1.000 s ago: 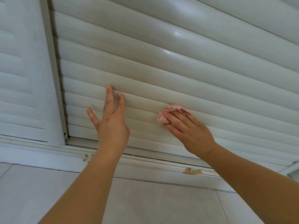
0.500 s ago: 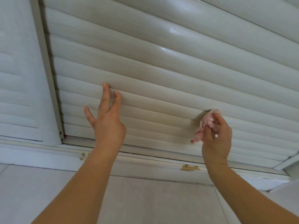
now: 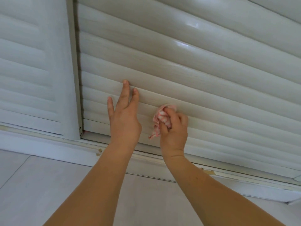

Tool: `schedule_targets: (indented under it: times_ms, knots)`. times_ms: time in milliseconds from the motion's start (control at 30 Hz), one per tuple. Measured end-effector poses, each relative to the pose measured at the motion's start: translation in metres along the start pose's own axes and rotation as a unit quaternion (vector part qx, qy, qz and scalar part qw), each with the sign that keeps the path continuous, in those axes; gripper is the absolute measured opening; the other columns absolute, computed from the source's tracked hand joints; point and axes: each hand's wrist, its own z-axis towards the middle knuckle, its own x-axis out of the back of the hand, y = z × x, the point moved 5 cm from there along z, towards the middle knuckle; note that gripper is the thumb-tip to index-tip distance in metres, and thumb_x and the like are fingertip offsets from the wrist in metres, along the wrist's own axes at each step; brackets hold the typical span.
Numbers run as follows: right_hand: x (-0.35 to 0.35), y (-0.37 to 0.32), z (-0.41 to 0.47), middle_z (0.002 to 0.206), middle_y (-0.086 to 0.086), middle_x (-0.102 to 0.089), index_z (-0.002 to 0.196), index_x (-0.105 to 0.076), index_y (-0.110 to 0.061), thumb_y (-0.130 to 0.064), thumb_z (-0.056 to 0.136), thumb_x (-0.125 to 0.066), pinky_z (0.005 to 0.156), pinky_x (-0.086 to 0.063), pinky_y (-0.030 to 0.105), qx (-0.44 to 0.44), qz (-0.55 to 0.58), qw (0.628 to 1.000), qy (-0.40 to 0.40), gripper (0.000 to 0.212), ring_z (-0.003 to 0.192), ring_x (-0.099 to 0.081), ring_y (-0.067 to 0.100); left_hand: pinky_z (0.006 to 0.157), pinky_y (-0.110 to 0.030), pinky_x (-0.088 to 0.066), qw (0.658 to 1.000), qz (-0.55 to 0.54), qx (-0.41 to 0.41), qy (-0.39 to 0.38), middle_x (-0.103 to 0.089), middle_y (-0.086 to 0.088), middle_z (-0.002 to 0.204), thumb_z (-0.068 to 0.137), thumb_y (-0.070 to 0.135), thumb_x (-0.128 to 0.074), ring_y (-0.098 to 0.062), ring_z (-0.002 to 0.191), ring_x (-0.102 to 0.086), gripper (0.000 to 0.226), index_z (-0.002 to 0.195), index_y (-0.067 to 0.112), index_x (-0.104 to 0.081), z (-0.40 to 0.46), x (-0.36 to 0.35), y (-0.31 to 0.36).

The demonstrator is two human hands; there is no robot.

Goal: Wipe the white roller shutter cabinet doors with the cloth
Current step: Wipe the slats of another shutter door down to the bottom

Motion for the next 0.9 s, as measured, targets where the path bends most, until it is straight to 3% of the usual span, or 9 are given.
schedule_targets:
  times_ms: [100, 233, 333, 400, 533, 600, 667, 733, 900]
  knots:
    - [-0.028, -0.023, 0.002, 0.104, 0.001, -0.057, 0.100, -0.068, -0.022, -0.014, 0.089, -0.060, 0.076, -0.038, 0.013, 0.106, -0.039, 0.984, -0.136, 0.016, 0.093, -0.049, 0.006, 0.116, -0.039, 0.008, 1.000, -0.010, -0.003, -0.010, 0.001, -0.004, 0.157, 0.081, -0.001, -0.043, -0.009, 0.142, -0.015, 0.070, 0.147, 0.013, -0.024, 0.000, 0.001, 0.004]
    - [-0.030, -0.031, 0.007, 0.087, -0.005, -0.054, 0.080, -0.060, -0.024, -0.044, 0.092, -0.054, 0.068, -0.044, 0.027, 0.191, -0.113, 0.965, -0.142, 0.025, 0.084, -0.051, 0.004, 0.115, -0.040, 0.013, 1.000, 0.010, 0.008, -0.024, 0.007, -0.001, 0.157, 0.077, 0.028, -0.016, -0.007, 0.140, -0.020, 0.072, 0.148, 0.017, -0.019, -0.002, 0.002, 0.010]
    - [-0.021, -0.014, 0.007, 0.086, -0.016, -0.049, 0.082, -0.063, -0.028, -0.029, 0.088, -0.064, 0.069, -0.040, 0.011, 0.142, -0.114, 0.973, -0.139, 0.006, 0.077, -0.050, -0.002, 0.111, -0.045, 0.018, 0.998, 0.050, 0.017, -0.034, 0.018, 0.002, 0.156, 0.080, 0.017, -0.024, -0.007, 0.142, -0.011, 0.072, 0.150, 0.020, -0.009, -0.005, -0.005, 0.010]
    - [-0.012, 0.003, 0.007, 0.092, -0.021, -0.042, 0.092, -0.055, -0.039, -0.013, 0.084, -0.068, 0.075, -0.035, 0.003, 0.059, -0.071, 0.984, -0.153, 0.030, 0.087, -0.045, 0.002, 0.110, -0.050, 0.016, 0.997, 0.071, 0.013, -0.016, 0.018, 0.001, 0.156, 0.081, 0.002, -0.037, -0.008, 0.143, -0.008, 0.076, 0.150, 0.020, -0.010, -0.007, -0.008, 0.011]
    - [0.036, 0.051, 0.007, 0.093, -0.003, -0.047, 0.094, -0.065, -0.024, 0.011, 0.075, -0.063, 0.066, -0.051, 0.014, -0.082, -0.005, 0.997, -0.009, 0.040, 0.072, -0.054, -0.005, 0.108, -0.051, 0.017, 0.996, 0.089, 0.005, -0.018, 0.017, 0.003, 0.156, 0.074, -0.012, -0.047, -0.008, 0.142, -0.011, 0.090, 0.149, 0.022, -0.012, -0.007, -0.012, 0.007]
    - [0.062, 0.077, 0.006, 0.087, 0.014, -0.054, 0.087, -0.063, -0.020, 0.009, 0.074, -0.062, 0.051, -0.054, 0.035, -0.168, 0.043, 0.983, 0.067, 0.032, 0.059, -0.059, 0.017, 0.108, -0.050, 0.018, 0.996, 0.085, 0.001, -0.020, 0.019, 0.006, 0.154, 0.073, -0.013, -0.047, -0.007, 0.141, -0.013, 0.091, 0.149, 0.023, -0.013, -0.006, -0.011, 0.006]
    - [0.081, 0.099, 0.006, 0.069, 0.018, -0.047, 0.069, -0.052, -0.015, -0.008, 0.078, -0.059, 0.037, -0.036, 0.030, -0.254, 0.137, 0.948, 0.133, 0.013, 0.045, -0.043, 0.030, 0.109, -0.048, 0.017, 0.997, 0.073, -0.004, -0.018, 0.020, 0.011, 0.150, 0.071, -0.015, -0.048, -0.006, 0.140, -0.018, 0.093, 0.149, 0.025, -0.016, -0.006, -0.010, 0.004]
    - [0.095, 0.114, 0.002, 0.064, 0.013, -0.038, 0.060, -0.047, -0.017, -0.017, 0.079, -0.057, 0.047, -0.027, 0.028, -0.316, 0.153, 0.909, 0.226, 0.022, 0.049, -0.031, 0.024, 0.110, -0.046, 0.016, 0.998, 0.061, -0.009, -0.025, 0.019, 0.014, 0.147, 0.069, -0.017, -0.048, -0.005, 0.138, -0.024, 0.094, 0.148, 0.025, -0.020, -0.005, -0.009, 0.001]
    - [0.045, 0.086, -0.007, 0.059, 0.010, -0.040, 0.055, -0.048, -0.017, -0.012, 0.087, -0.050, 0.047, -0.033, 0.032, -0.357, 0.355, 0.814, 0.290, 0.033, 0.049, -0.040, 0.023, 0.115, -0.042, 0.012, 0.999, 0.031, -0.011, -0.038, 0.019, 0.015, 0.146, 0.067, -0.021, -0.047, -0.003, 0.138, -0.024, 0.098, 0.148, 0.025, -0.018, 0.000, -0.002, -0.008]
